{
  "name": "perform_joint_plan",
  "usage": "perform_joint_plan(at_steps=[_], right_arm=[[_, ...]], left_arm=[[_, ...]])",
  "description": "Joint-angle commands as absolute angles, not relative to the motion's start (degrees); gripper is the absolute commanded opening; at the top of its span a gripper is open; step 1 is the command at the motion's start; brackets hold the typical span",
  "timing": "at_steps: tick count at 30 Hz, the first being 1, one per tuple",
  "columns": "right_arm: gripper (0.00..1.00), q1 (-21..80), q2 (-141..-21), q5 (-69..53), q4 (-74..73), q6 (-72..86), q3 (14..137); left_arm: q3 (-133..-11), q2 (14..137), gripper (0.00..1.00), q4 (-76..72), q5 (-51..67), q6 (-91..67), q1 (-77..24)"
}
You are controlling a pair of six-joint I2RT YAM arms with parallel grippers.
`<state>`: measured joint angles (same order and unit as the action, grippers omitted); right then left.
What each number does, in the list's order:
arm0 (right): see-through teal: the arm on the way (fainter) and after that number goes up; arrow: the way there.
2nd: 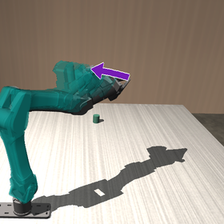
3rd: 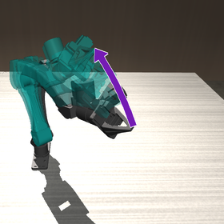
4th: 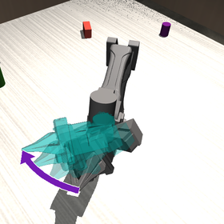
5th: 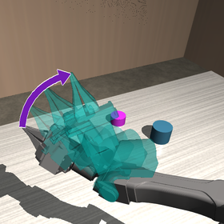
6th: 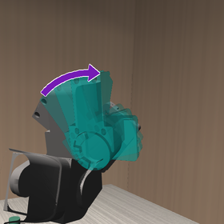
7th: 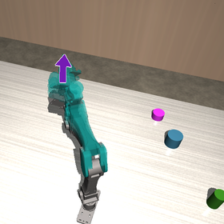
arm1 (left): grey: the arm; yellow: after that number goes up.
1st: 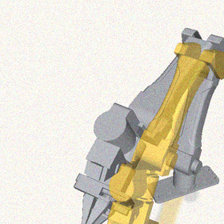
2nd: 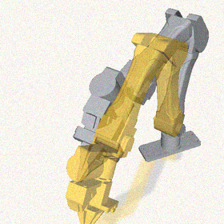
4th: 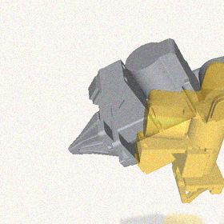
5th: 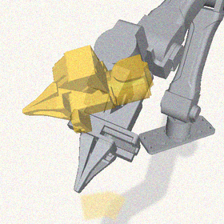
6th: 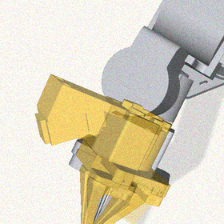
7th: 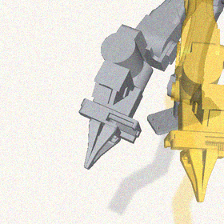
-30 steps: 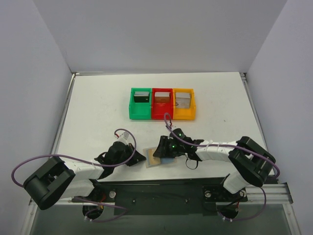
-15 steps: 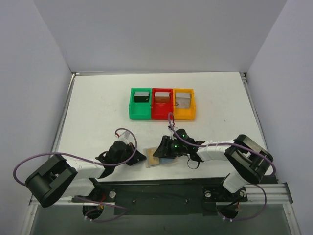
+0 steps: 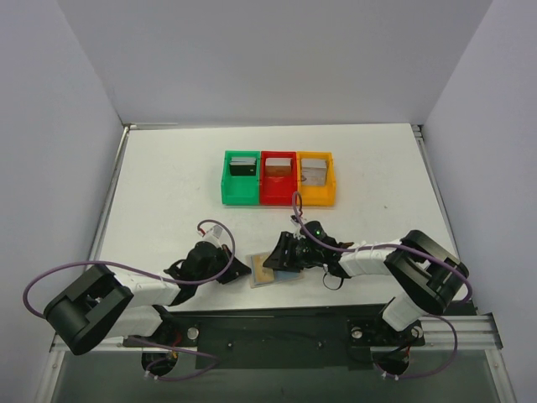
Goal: Take the credit cards out of the card holder
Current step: Remove the credit card from the card holder.
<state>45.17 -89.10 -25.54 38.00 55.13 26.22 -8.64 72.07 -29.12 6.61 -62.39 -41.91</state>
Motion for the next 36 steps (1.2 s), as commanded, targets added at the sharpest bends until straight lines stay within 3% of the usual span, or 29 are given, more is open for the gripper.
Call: perform_joint_plan(at_steps=[1,14,25,36], right_arm=[[0.42,44.12,-89.38,-25.23,39.37,55.28,24.87],[0.45,43.15,-91.32,-27.51,44.99,57.22,22.85],[0.37,41.05,-95.27,-33.22,63.71,63.36,18.72],[0.40,39.81,-91.76,-32.96,58.91,61.27,18.54]], left_arm=[[-9.93,73.04,0.00,-26.81,4.13,-60.91,-42.10],[-10.11,73.74,0.00,-26.72,3.87,-60.56,-42.10],[-10.99,75.94,0.00,-26.63,3.96,-60.29,-42.10],[-11.69,73.58,0.00,-24.17,2.90,-60.03,-42.10]])
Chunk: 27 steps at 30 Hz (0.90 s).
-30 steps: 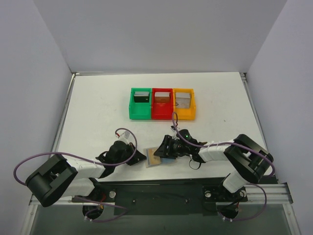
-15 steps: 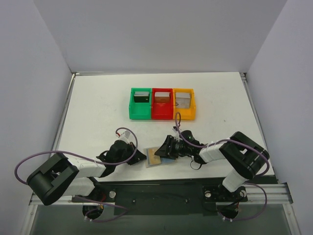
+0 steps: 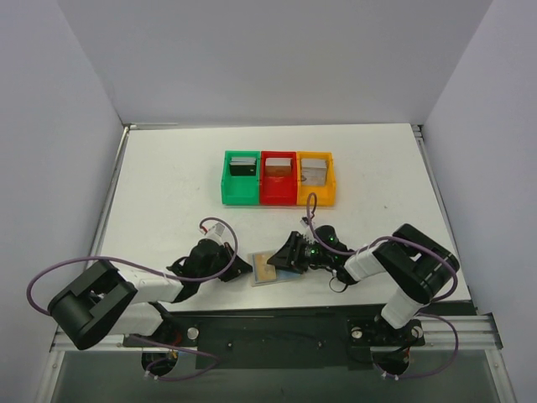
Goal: Take the credit cards out of the card holder
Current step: Remove the credit card from the card holder.
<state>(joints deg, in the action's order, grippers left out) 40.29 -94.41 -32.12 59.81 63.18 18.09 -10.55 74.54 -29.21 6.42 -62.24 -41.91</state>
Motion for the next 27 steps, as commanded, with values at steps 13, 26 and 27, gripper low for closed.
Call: perform_joint_plan(at_steps=[13,26,27], right_arm=[[0.40,39.81,-90.88,-32.61,53.88,58.62,19.86],[0.41,39.90,-90.88,-32.52,53.97,58.97,20.21],[0.41,39.90,-90.79,-32.52,53.88,59.06,20.30]], left_arm=[[-14.15,63.37,0.00,-16.61,1.05,-57.31,-42.01],[-13.88,72.68,0.00,-28.74,6.33,-58.01,-43.59],[-13.97,73.29,0.00,-28.83,6.24,-58.01,-43.77]])
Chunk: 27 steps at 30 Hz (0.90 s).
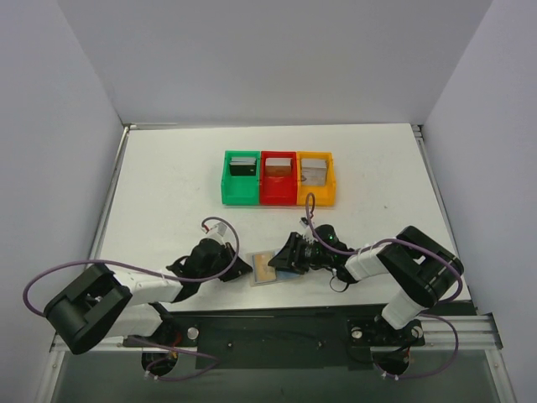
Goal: Take the credit cards out of the card holder
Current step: Remove the credit card from the card holder.
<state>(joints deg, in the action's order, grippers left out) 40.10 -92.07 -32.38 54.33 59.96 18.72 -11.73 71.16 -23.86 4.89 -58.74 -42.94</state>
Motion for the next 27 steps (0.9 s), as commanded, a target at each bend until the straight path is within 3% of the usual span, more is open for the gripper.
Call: perform_joint_plan(at_steps=[1,27], right_arm=[[0.41,39.82,-90.53,-32.43,53.79,58.98,20.56],[0.41,39.90,-88.86,-32.61,53.96,59.24,20.39]], left_arm=[[-13.97,74.26,0.00,-28.83,6.24,-58.09,-43.77],[-13.80,79.36,0.00,-29.44,5.10,-58.36,-43.86]])
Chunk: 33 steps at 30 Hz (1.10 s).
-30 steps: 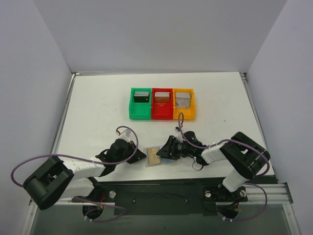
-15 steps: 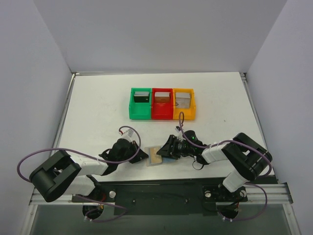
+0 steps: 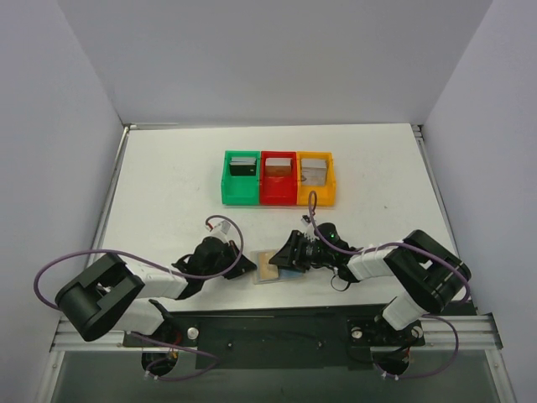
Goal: Take the credit cards out of the card holder
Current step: Remove the credit card from the card holder.
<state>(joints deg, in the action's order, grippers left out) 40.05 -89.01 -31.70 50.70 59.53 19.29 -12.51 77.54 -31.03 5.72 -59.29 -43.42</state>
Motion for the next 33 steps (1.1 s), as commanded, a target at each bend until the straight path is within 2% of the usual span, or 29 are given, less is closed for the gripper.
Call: perform_joint_plan(at_steps=[1,19,28,33], right_arm=[[0.41,39.90,-89.21,-32.87,54.40,59.76,20.13],[0.43,38.50,-91.41,-32.96,58.01,61.17,18.54],[0.43,38.50,-90.26,-32.52,54.23,59.33,18.98],[0.43,38.50,-90.53,-32.52,54.49,59.24,19.16]], left_arm=[[-13.89,79.71,0.00,-29.44,5.10,-58.27,-43.94],[-13.45,80.07,0.00,-29.71,4.22,-58.71,-44.21],[-13.97,67.34,0.00,-21.80,0.53,-57.74,-43.77],[-15.03,65.39,0.00,-20.91,0.87,-57.48,-43.59]])
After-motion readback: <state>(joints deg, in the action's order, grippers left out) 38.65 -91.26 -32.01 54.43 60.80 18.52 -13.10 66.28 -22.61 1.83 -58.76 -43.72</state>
